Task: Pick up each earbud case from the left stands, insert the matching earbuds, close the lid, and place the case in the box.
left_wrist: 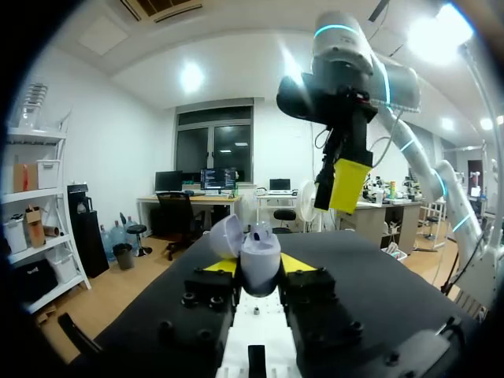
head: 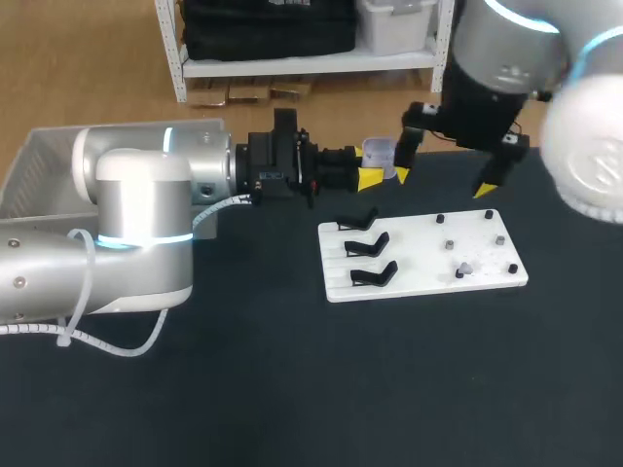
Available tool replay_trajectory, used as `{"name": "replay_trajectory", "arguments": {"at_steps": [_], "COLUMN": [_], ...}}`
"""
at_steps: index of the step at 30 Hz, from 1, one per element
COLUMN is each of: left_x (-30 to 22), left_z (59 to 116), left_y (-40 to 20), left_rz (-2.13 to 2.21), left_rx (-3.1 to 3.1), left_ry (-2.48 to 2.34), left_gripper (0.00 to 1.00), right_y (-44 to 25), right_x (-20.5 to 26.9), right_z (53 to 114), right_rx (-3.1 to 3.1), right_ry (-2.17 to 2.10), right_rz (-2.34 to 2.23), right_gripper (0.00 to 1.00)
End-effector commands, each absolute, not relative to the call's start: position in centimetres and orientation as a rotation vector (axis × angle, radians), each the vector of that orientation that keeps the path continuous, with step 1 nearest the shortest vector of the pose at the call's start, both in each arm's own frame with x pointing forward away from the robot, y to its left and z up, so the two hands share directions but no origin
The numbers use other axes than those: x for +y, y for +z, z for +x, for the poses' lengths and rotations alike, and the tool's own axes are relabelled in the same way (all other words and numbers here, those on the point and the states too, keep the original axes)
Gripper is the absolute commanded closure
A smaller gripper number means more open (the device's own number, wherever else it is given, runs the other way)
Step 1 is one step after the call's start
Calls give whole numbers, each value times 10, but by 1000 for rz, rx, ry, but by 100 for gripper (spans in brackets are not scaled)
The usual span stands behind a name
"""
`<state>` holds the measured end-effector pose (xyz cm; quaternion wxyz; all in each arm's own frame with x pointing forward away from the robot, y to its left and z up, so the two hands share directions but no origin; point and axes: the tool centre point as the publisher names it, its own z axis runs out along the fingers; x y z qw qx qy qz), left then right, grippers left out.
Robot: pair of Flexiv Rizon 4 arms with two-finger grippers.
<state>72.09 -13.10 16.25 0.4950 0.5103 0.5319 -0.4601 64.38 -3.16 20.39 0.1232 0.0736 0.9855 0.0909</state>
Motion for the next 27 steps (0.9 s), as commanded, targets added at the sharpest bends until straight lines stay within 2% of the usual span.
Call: {"name": "replay_trajectory", "arguments": {"at_steps": [1,9,27], "left_x": [-131,-131,-131], "left_z": [721,721,721], "left_y": [162,162,162], "left_rz": [1235,1235,1235], "left_rx": [1286,1286,1286], "left_ry": [-1115,-1115,-1115], "left_gripper": [100,100,100], "right_y": [202,155,49], "right_x": [-37,-53,-88], "right_z": [639,641,636], "right_rx": [2815,2759,2732], "right_ry": [343,280,466], "right_rz": [209,274,358], "right_gripper": [0,0,0]}}
